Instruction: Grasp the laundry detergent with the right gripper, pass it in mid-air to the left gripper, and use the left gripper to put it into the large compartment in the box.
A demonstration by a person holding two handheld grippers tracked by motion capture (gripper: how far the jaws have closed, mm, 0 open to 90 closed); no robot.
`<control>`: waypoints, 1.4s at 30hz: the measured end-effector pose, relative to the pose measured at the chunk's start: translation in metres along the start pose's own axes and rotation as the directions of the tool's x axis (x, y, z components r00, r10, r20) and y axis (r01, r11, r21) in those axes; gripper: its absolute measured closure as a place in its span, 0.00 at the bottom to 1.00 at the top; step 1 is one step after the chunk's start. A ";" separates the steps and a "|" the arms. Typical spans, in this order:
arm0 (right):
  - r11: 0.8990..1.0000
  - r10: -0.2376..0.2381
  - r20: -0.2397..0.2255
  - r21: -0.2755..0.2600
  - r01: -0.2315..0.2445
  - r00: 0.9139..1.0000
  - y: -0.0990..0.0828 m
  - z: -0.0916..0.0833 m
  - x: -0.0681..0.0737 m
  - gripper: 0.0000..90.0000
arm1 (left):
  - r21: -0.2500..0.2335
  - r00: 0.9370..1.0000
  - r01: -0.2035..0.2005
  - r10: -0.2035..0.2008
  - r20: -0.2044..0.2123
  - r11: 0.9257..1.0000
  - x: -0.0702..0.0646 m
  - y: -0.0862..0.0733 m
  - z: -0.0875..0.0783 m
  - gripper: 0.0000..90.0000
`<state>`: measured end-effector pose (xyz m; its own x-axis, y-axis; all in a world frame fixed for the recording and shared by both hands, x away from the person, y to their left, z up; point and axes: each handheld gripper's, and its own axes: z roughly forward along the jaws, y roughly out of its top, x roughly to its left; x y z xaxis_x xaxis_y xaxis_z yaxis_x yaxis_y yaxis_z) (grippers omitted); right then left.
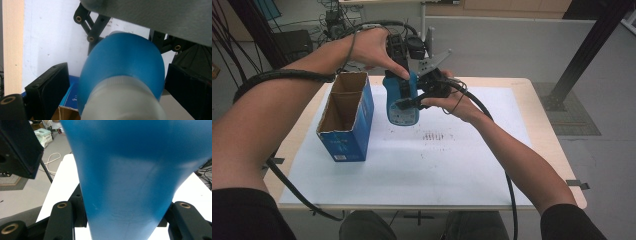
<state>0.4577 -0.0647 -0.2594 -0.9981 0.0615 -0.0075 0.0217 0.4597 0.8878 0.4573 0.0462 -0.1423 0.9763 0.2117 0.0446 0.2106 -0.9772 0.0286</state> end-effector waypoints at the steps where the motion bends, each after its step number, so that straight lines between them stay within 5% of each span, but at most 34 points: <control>1: 1.000 0.001 -0.002 -0.001 -0.001 1.000 0.000 0.000 0.000 0.50 | 0.000 1.000 0.002 -0.002 0.001 1.000 0.000 0.000 0.000 0.07; 13: 1.000 0.001 -0.008 -0.004 -0.001 1.000 0.000 0.001 -0.001 0.50 | 0.009 1.000 -0.002 0.002 -0.009 1.000 0.003 -0.001 0.003 0.14; 21: 0.999 0.031 -0.007 0.016 -0.030 1.000 0.000 0.000 0.001 0.50 | 0.012 1.000 -0.011 0.011 -0.006 1.000 0.003 0.001 0.003 0.29; 23: 1.000 -0.011 -0.008 -0.008 0.011 1.000 0.000 0.002 -0.002 0.50 | 0.011 1.000 -0.013 0.013 -0.005 1.000 0.003 0.001 0.004 0.33; 25: 1.000 0.002 -0.011 0.000 -0.002 1.000 0.000 0.001 -0.001 0.50 | 0.007 1.000 -0.016 0.016 -0.001 1.000 0.003 0.001 0.004 0.38; 26: 1.000 0.023 -0.012 0.011 -0.023 1.000 0.000 0.000 0.000 0.50 | 0.011 1.000 -0.021 0.021 -0.007 1.000 0.003 0.001 0.004 0.38; 30: 0.999 -0.035 -0.021 -0.018 0.035 0.999 0.000 0.003 -0.003 0.50 | 0.023 1.000 -0.021 0.021 -0.006 1.000 0.002 0.001 0.005 0.39; 42: 0.999 -0.034 -0.021 -0.013 0.034 0.999 -0.001 0.005 -0.003 0.50 | 0.030 1.000 -0.019 0.019 -0.003 0.999 0.002 0.001 0.007 0.39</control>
<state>0.4610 -0.0607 -0.2629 -0.9992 0.0274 -0.0279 -0.0126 0.4503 0.8928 0.4596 0.0457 -0.1489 0.9800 0.1931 0.0481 0.1934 -0.9811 -0.0026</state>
